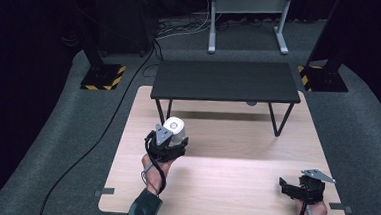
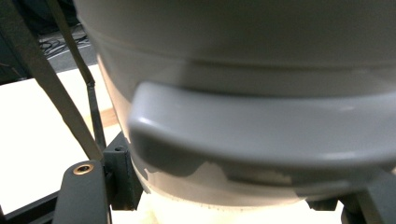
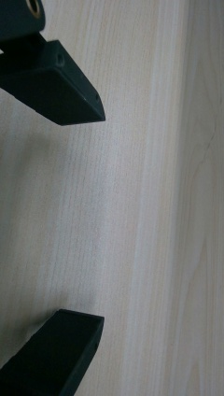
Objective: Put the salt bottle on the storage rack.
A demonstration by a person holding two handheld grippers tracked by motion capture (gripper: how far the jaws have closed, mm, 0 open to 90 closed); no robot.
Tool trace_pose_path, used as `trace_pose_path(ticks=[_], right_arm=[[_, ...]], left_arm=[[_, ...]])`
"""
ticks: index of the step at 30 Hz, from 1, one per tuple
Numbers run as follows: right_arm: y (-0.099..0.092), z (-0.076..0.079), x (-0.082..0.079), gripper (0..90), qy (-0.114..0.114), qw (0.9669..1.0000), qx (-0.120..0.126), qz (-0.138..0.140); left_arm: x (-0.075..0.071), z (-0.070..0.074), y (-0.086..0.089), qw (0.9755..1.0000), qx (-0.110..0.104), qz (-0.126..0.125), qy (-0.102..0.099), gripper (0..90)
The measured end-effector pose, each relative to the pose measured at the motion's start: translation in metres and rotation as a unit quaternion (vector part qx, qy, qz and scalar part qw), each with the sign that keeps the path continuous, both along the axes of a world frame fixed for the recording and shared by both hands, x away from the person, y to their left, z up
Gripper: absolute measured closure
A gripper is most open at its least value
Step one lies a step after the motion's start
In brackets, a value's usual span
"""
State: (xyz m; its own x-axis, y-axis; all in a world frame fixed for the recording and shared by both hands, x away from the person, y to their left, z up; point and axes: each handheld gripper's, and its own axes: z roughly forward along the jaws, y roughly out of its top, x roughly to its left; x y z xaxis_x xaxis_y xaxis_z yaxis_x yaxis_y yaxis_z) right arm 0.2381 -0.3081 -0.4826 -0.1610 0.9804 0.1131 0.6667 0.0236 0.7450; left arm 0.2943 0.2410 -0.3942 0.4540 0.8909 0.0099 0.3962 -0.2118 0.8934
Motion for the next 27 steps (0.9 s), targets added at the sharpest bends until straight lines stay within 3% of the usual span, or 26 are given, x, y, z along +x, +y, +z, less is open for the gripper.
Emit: trace_pose_path(ticks=[27], right_arm=[[0.0,0.0,0.001,2.2,0.001,1.0,-0.001,0.002]], left_arm=[[0.046,0.017,-0.009,0.9995,0.002,-0.024,0.018,29.8]])
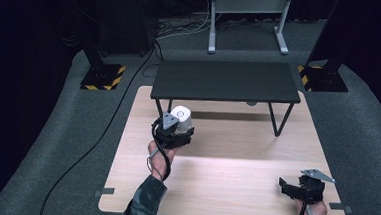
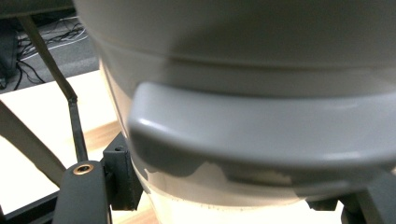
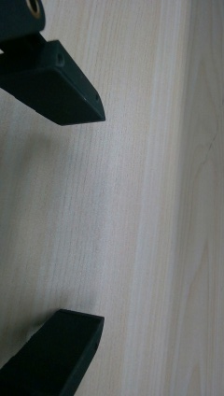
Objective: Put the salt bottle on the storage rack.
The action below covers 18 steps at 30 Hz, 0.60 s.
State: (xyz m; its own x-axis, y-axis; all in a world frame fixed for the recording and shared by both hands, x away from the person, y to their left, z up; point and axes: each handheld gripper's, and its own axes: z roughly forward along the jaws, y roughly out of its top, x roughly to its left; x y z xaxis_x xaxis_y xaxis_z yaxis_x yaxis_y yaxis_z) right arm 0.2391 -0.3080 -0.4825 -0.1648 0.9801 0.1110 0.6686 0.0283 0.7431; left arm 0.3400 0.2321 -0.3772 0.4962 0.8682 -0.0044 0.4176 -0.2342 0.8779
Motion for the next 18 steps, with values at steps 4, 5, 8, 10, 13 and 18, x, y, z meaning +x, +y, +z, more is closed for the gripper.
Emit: trace_pose_path(ticks=[4,5,8,10,13,18], right_arm=[[0.0,0.0,0.0,2.4,0.0,1.0,0.0,-0.001],[0.0,0.0,0.0,2.4,0.0,1.0,0.0,-0.001],[0.0,0.0,0.0,2.5,0.001,1.0,0.001,-0.001],[0.0,0.0,0.0,2.5,0.0,1.0,0.001,-0.001],[0.0,0.0,0.0,2.5,0.001,1.0,0.0,-0.001],[0.0,0.0,0.0,2.5,0.0,1.0,0.0,-0.002]], left_arm=[[0.008,0.003,-0.002,1.0,0.0,-0.003,0.002,29.8],[0.008,0.003,-0.002,1.0,0.0,-0.003,0.002,29.8],[0.013,0.007,-0.001,0.9999,-0.007,-0.008,0.004,29.8],[0.015,0.01,-0.002,0.9999,-0.008,-0.01,0.002,29.8],[0.018,0.013,-0.002,0.9998,-0.015,-0.015,0.001,29.8],[0.024,0.019,-0.003,0.9996,-0.018,-0.022,0.001,29.8]])
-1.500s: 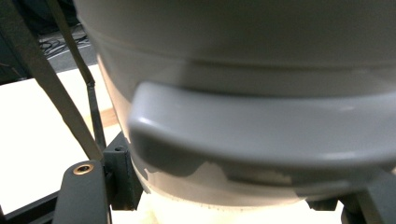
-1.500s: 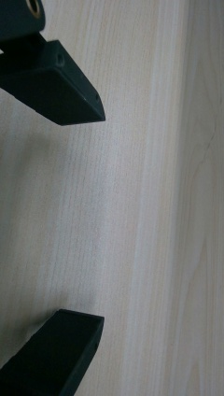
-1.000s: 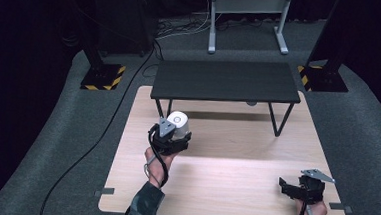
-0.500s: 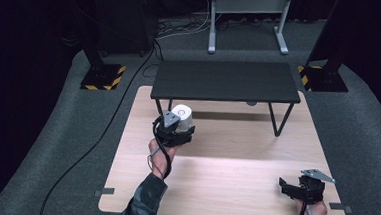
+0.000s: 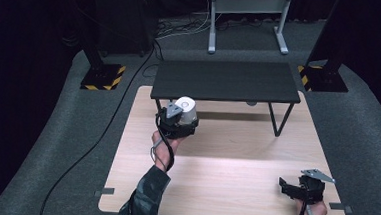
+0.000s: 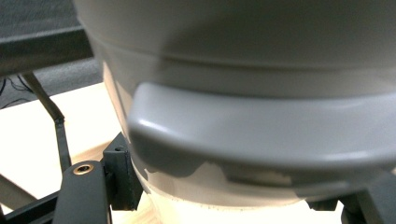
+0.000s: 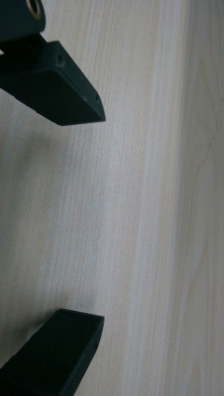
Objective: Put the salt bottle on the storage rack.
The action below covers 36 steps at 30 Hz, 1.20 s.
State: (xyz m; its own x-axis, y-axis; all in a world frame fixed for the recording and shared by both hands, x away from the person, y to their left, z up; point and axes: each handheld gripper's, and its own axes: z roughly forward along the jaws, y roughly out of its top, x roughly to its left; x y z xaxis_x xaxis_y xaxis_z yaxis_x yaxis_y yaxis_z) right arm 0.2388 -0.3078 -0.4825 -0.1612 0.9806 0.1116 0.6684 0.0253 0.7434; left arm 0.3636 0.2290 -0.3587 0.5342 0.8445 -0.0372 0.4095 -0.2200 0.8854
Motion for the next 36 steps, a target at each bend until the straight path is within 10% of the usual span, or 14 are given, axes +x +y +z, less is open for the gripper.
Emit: trace_pose_path(ticks=[36], right_arm=[[0.0,0.0,0.0,2.5,0.0,1.0,0.001,-0.002]], left_arm=[[0.029,0.063,-0.014,0.9989,-0.011,-0.044,-0.014,29.8]])
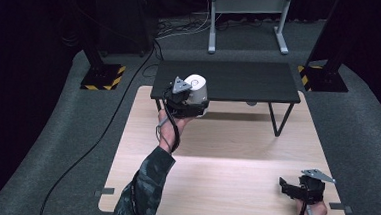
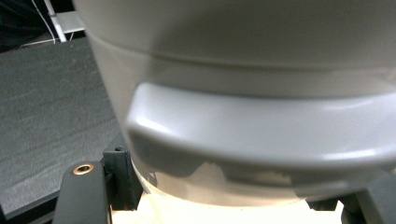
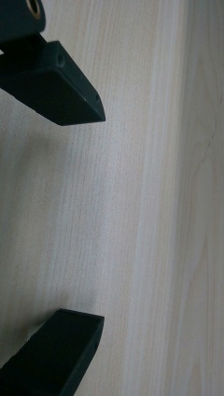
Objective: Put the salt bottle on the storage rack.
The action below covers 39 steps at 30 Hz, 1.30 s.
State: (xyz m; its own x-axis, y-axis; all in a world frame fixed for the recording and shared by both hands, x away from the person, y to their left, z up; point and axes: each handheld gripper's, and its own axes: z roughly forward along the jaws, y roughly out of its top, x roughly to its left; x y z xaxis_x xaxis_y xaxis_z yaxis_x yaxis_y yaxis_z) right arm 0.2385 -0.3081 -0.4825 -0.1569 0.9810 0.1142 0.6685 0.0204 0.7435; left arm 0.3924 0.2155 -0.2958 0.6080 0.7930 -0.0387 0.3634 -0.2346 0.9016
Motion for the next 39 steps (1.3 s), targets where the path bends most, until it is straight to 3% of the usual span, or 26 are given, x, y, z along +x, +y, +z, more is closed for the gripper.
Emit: trace_pose_path(ticks=[17,31,39], right_arm=[[0.0,0.0,0.001,2.4,0.003,1.0,-0.001,0.002],[0.0,0.0,0.001,2.3,0.003,1.0,0.001,0.002],[0.0,0.001,0.002,2.3,0.005,1.0,0.0,0.003]], left_arm=[[0.016,0.018,-0.007,1.0,-0.006,0.001,-0.007,29.8],[0.049,0.03,-0.021,0.9999,0.004,0.017,0.002,29.9],[0.067,0.029,-0.03,0.9997,0.007,0.022,0.009,29.9]])
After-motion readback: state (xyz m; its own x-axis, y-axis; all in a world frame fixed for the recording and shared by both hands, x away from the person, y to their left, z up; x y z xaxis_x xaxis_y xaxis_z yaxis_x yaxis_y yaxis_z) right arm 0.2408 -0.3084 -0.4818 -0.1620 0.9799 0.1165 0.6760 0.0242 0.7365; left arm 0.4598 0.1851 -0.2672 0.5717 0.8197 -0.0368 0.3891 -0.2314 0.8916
